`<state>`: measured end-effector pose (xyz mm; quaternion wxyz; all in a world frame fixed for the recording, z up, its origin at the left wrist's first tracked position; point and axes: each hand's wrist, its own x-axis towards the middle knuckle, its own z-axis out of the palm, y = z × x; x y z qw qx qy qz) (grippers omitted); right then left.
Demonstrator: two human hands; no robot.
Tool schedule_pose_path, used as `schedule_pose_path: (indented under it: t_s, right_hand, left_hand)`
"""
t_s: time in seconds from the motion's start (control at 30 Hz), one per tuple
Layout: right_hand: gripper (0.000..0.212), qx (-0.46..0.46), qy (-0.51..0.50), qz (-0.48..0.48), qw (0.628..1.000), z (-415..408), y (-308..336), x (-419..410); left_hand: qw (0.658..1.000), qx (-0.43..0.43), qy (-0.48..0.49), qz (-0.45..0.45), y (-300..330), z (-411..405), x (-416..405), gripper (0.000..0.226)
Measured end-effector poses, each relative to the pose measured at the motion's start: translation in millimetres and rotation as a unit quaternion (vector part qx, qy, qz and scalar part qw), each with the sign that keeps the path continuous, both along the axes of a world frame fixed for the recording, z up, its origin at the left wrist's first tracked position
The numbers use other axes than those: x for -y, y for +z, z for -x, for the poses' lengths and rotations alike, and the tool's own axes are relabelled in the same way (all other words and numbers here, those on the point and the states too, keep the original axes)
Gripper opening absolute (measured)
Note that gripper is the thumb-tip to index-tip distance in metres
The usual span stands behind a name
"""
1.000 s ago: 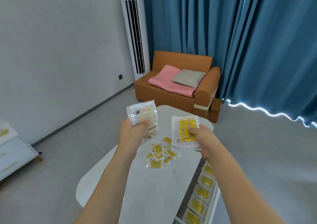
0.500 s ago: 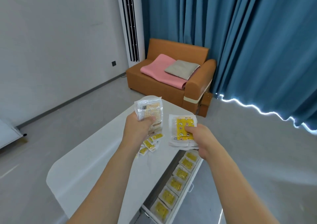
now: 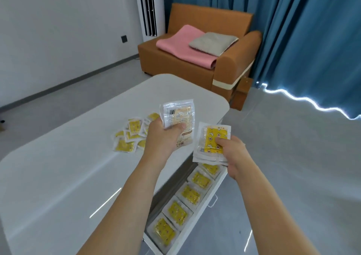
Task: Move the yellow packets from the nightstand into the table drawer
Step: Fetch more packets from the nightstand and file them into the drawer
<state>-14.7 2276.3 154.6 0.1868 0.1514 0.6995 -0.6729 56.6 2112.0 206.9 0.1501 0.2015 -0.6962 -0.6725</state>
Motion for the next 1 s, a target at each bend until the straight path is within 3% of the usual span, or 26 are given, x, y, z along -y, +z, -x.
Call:
schedule_pose_path:
  t_s: [0.2, 0.3, 0.47, 0.57, 0.7, 0.8, 0.9, 1.0]
  right_hand:
    - [0.023, -0.012, -0.054, 0.012, 0.998, -0.5, -195.5, -6.6]
    - [0.015, -0.018, -0.075, 0.033, 0.996, -5.0, -276.8, -6.9]
    - [0.016, -0.050, -0.087, 0.070, 0.993, -14.1, -329.9, -9.3]
    - [0.022, -0.056, -0.119, 0.080, 0.988, -18.2, -332.6, -13.3]
    - [0.017, -0.074, -0.112, 0.095, 0.986, -18.4, -338.4, -7.6]
    - [0.022, -0.094, -0.089, 0.109, 0.986, -17.9, -339.5, -0.1]
    - [0.043, -0.080, -0.087, 0.128, 0.985, -13.7, -340.6, 3.8]
    - [0.032, -0.081, -0.081, 0.141, 0.983, -9.4, -340.2, 7.2]
  left_hand:
    - [0.997, -0.012, -0.010, 0.073, -193.1, -9.6, -1.0, 0.019]
    - [0.985, 0.000, -0.050, 0.164, -278.8, -24.1, -1.5, 0.013]
    - [0.928, 0.028, -0.139, 0.345, -368.2, -45.2, 3.5, 0.016]
    - [0.851, 0.009, -0.185, 0.491, -401.2, -46.6, 15.3, 0.023]
    - [0.689, -0.078, -0.258, 0.673, -440.6, -39.1, 36.0, 0.039]
    - [0.582, -0.150, -0.288, 0.746, -459.7, -39.8, 35.8, 0.027]
    - [0.547, -0.176, -0.298, 0.762, -474.8, -40.0, 31.4, 0.016]
    - [0.534, -0.171, -0.321, 0.763, -489.3, -41.0, 32.2, 0.013]
